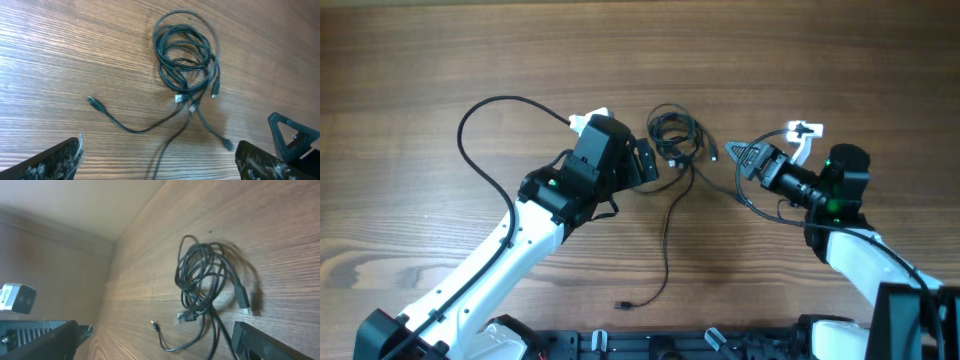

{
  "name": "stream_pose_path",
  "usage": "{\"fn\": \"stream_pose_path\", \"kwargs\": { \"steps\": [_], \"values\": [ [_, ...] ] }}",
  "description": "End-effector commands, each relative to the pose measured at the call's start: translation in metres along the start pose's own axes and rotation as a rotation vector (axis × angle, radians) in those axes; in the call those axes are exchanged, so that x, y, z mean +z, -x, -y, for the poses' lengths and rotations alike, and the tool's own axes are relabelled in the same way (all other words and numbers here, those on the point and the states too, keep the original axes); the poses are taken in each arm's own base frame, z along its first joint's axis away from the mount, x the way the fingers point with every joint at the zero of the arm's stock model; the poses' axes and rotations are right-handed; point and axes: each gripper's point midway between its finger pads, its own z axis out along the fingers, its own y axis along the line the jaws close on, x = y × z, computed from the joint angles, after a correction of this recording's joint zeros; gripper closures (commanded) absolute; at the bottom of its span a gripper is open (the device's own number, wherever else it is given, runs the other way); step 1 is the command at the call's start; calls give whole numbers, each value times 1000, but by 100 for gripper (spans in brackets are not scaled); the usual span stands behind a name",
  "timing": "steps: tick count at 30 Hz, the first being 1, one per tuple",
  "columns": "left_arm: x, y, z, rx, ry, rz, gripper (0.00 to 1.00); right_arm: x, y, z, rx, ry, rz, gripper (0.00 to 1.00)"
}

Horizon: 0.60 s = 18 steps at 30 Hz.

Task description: Untangle cables

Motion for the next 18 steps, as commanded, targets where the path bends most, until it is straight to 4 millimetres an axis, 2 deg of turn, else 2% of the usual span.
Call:
{"fn": "stream_pose_path", "kwargs": {
  "steps": [1, 7, 11, 14, 18],
  "values": [
    [3, 1, 0, -30, -7, -1, 0, -5, 11, -8, -23, -20, 24, 1],
    [3, 22, -5, -71, 14, 89, 0, -3, 28, -5, 2, -167, -23, 1],
    [8, 30, -12, -183, 51, 133, 0, -1, 40, -5, -112, -358, -42, 0],
    [18, 28, -20, -253, 87, 136, 0, 10, 50, -23, -275, -384, -30, 0],
    [35, 18, -28, -312, 126, 98, 0, 23, 59, -25, -322, -404, 12, 2]
  ]
}}
